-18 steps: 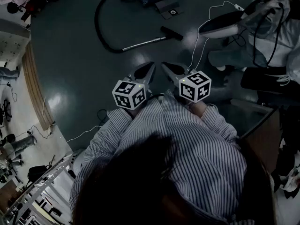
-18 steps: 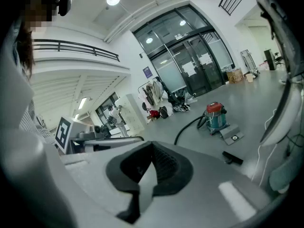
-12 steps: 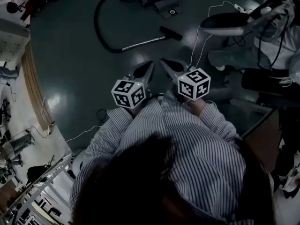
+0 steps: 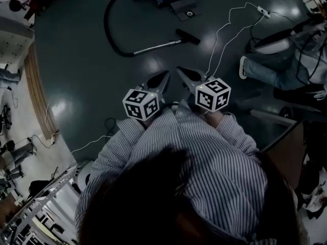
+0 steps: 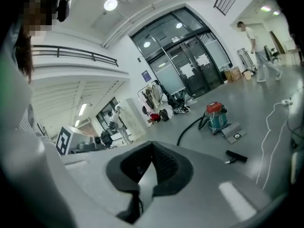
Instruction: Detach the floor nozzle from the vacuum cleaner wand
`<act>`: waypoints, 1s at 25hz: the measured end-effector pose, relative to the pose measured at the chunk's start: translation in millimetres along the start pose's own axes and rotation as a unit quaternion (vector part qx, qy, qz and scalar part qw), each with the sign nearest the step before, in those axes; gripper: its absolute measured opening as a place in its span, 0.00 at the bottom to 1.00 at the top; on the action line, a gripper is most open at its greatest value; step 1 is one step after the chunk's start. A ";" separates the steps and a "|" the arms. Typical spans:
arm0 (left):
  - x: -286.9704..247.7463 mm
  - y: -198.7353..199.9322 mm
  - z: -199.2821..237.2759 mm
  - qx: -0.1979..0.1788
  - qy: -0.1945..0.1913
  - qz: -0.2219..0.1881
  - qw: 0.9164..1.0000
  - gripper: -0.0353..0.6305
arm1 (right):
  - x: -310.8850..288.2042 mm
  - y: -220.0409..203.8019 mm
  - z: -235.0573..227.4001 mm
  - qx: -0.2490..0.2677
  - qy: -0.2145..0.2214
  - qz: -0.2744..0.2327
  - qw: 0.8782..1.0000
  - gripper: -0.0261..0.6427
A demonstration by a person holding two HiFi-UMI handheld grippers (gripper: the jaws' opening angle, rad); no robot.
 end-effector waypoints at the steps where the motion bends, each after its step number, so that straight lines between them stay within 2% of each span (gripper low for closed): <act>1: -1.0 -0.1 0.5 0.003 0.002 0.000 1.000 0.06 | 2.0 0.3 -2.8 -0.016 0.007 -0.013 1.000 0.04; 4: -2.3 -0.9 0.9 0.013 0.013 -0.003 1.000 0.06 | 13.3 0.8 -12.2 -0.050 0.009 -0.040 0.998 0.04; 8: -3.1 0.9 -0.1 0.023 0.029 -0.007 0.999 0.06 | 24.7 5.4 -22.3 -0.058 -0.003 -0.044 0.997 0.04; 16: -12.6 -21.5 -13.6 0.036 0.032 0.013 0.999 0.06 | 31.3 -10.3 -31.9 -0.074 0.009 -0.022 0.997 0.04; 20: -28.8 -23.3 -4.0 0.052 0.030 0.021 0.998 0.06 | 29.6 -11.7 -45.9 -0.085 0.022 -0.026 0.996 0.04; 25: -60.5 -5.0 27.1 0.065 0.025 0.026 0.997 0.06 | 9.6 8.0 -79.2 -0.094 -0.002 -0.036 0.995 0.04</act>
Point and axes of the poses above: the fingertips, and each gripper's own axes: x backward along the fingers, z to its left, y out of its top, the point moved 9 cm from there along x, backward along the fingers, and after that the axes turned 15 degrees about y, right-handed, at the moved point
